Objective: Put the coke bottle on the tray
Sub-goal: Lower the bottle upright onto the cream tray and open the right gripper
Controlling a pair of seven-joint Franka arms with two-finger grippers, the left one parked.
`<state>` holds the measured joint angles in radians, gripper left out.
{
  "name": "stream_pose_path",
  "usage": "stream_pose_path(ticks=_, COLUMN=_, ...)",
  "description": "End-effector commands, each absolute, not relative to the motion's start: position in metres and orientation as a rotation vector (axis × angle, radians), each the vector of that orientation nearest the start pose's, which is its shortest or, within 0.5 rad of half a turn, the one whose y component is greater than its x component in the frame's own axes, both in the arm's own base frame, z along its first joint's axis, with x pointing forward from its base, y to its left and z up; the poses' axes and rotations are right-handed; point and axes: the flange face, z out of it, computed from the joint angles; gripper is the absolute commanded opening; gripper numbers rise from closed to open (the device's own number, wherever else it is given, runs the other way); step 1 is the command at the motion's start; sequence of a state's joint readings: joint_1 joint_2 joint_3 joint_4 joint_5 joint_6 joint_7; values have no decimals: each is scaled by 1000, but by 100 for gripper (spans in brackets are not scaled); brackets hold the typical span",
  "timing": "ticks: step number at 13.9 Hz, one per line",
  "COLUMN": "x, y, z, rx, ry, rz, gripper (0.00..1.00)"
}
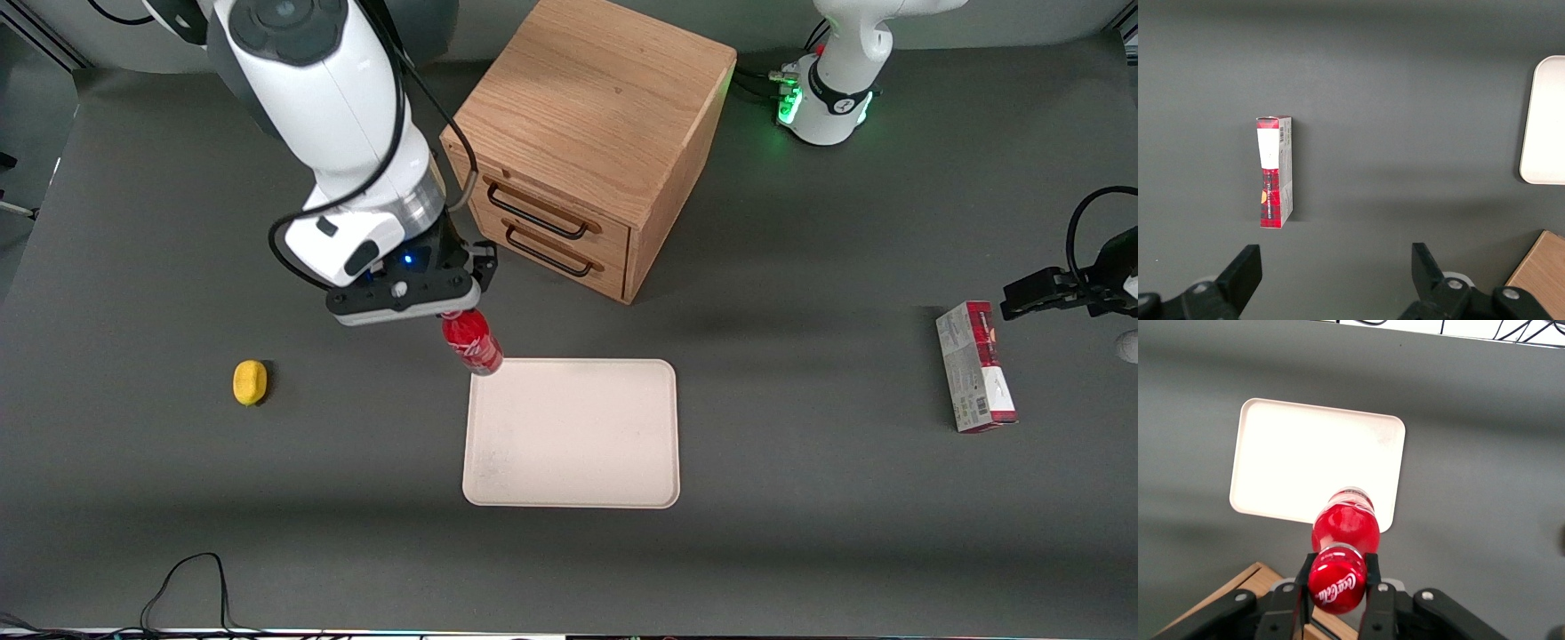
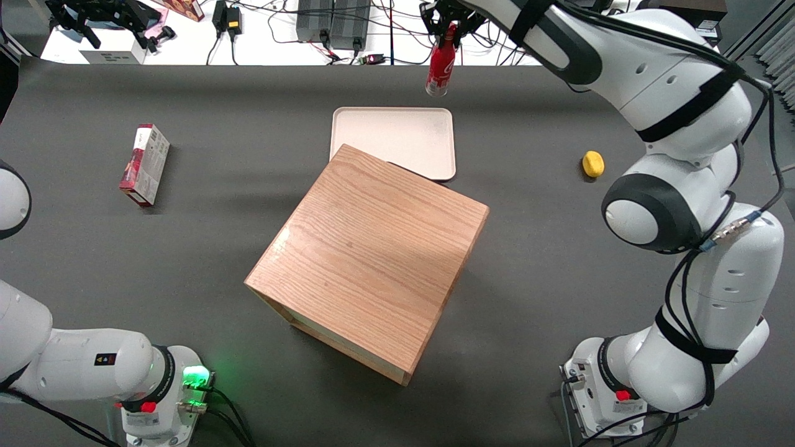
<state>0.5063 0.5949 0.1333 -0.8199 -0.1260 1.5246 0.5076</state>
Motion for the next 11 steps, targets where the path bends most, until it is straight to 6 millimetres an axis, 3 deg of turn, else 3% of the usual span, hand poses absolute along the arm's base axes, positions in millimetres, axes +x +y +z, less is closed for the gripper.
stream_pose_path(ticks=1, x=632, y=380, z=544, rx=-3166, ry=-81, rz=-228, gripper=0)
stream_pose_path(ticks=5, x=662, y=384, z=458, rx=-3191, ry=-85, rz=-210, gripper=0)
stream_pose_path(ticks=7, x=675, y=376, z=419, rx=-3162, ry=-81, rz=-250, gripper=0)
stream_pose_path(ticks=11, x=681, y=379, z=367, rx=-3111, ry=-104, rz=-331, gripper=0)
